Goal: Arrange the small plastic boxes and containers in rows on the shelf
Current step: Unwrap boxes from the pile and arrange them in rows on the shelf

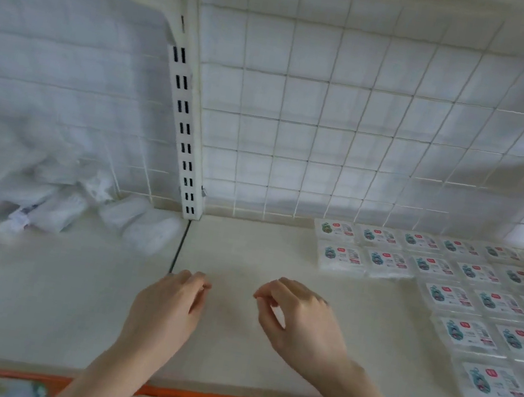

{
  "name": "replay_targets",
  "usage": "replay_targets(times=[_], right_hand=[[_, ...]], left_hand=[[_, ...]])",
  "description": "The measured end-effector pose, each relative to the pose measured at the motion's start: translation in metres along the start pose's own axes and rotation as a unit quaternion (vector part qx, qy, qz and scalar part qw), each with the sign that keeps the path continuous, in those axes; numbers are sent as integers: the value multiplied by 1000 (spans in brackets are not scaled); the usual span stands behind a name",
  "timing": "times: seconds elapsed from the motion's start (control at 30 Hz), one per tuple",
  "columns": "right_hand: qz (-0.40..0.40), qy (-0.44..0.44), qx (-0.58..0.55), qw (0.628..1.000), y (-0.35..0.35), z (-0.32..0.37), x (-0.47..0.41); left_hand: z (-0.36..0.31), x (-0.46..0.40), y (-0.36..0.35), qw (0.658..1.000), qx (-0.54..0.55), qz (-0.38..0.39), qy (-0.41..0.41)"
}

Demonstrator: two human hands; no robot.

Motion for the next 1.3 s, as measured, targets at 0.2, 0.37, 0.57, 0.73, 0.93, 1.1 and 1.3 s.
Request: replay_targets(times=[0.2,0.37,0.57,0.73,0.93,1.1,1.3], right_hand=[[81,102,0,991,-63,69,-62],[141,137,19,980,-113,117,-106],[165,85,85,979,-155,136,-147],[186,-53,156,969,-167,118,-165],[190,-37,176,965,-169,111,-173],[185,13,156,970,-164,115,-174],[196,11,86,977,-164,111,-174]], left_hand=[[105,28,51,985,-114,-118,54],[178,39,74,967,-138,-161,139],[216,46,86,954,-157,-174,188],[231,35,94,954,-163,-166,188],[234,5,115,954,-180,-184,157],[232,-29,142,939,-183,-254,142],[235,-75,158,953,-151,-204,167]])
Point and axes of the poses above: each hand's wrist, its own x-axis away from the middle knuckle, its own y-axis out of the back of the hand, z = x × y, the point moved 3 cm from there along -x, towards the middle knuckle, and after that the axes turned 6 degrees about y, right-handed, at the moved point
